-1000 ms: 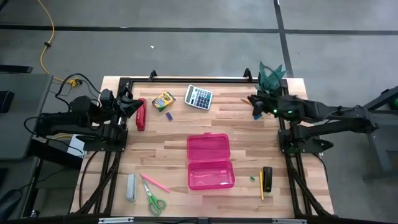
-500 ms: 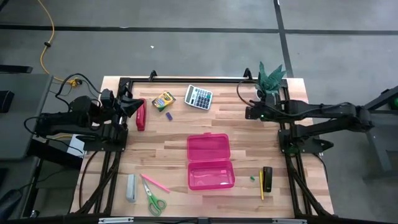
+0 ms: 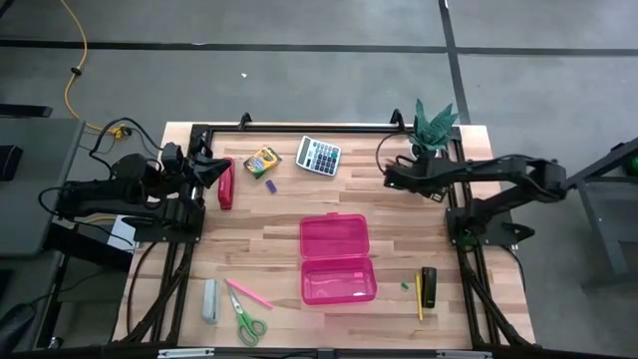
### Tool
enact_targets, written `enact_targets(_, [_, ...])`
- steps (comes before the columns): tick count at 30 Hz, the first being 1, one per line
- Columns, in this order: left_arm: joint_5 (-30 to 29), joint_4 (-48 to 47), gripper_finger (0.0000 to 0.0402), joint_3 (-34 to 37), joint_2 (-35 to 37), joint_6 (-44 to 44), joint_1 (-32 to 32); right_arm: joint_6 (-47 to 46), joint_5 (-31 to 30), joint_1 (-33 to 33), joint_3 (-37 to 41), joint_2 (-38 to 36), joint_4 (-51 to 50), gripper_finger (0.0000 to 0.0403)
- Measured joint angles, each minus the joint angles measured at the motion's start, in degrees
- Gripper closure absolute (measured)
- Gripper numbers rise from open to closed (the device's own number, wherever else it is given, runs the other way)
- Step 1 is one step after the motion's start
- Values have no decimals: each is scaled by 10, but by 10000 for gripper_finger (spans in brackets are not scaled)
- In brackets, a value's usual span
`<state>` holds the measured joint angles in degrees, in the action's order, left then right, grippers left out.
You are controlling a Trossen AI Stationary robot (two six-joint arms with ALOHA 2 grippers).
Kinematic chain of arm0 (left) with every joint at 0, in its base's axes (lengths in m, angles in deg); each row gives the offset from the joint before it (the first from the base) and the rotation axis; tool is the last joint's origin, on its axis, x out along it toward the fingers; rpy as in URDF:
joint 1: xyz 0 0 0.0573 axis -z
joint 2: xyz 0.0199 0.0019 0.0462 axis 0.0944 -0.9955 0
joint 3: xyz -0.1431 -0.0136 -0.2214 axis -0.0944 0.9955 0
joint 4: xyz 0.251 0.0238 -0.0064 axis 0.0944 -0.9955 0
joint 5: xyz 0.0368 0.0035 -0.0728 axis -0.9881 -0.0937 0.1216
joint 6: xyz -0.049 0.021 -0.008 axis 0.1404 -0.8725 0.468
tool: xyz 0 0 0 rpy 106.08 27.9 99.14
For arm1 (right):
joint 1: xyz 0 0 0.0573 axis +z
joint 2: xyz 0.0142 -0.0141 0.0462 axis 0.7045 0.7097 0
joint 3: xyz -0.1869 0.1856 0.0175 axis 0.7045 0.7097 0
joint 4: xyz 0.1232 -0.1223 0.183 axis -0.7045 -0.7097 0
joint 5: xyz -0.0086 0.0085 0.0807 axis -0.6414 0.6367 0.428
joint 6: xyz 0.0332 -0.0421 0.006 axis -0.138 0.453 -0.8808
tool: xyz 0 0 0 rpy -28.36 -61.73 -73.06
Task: Pack school essentials
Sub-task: Put the blue eraser into the pink supply box
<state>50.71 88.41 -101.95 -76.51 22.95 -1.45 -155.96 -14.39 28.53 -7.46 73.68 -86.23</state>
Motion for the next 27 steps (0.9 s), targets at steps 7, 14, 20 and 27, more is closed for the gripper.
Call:
enact_targets(7, [0,0,401,0,0,0,0,-6,21,-44,0,78,12,162])
enact_targets(14, [0,0,401,0,0,2,0,-21,35,-55,0,125,30,162])
enact_targets(20, [0,0,401,0,0,2,0,-82,39,-55,0,156,39,163])
enact_targets(27, [0,0,401,0,0,2,0,-113,33,-55,-2,185,65,192])
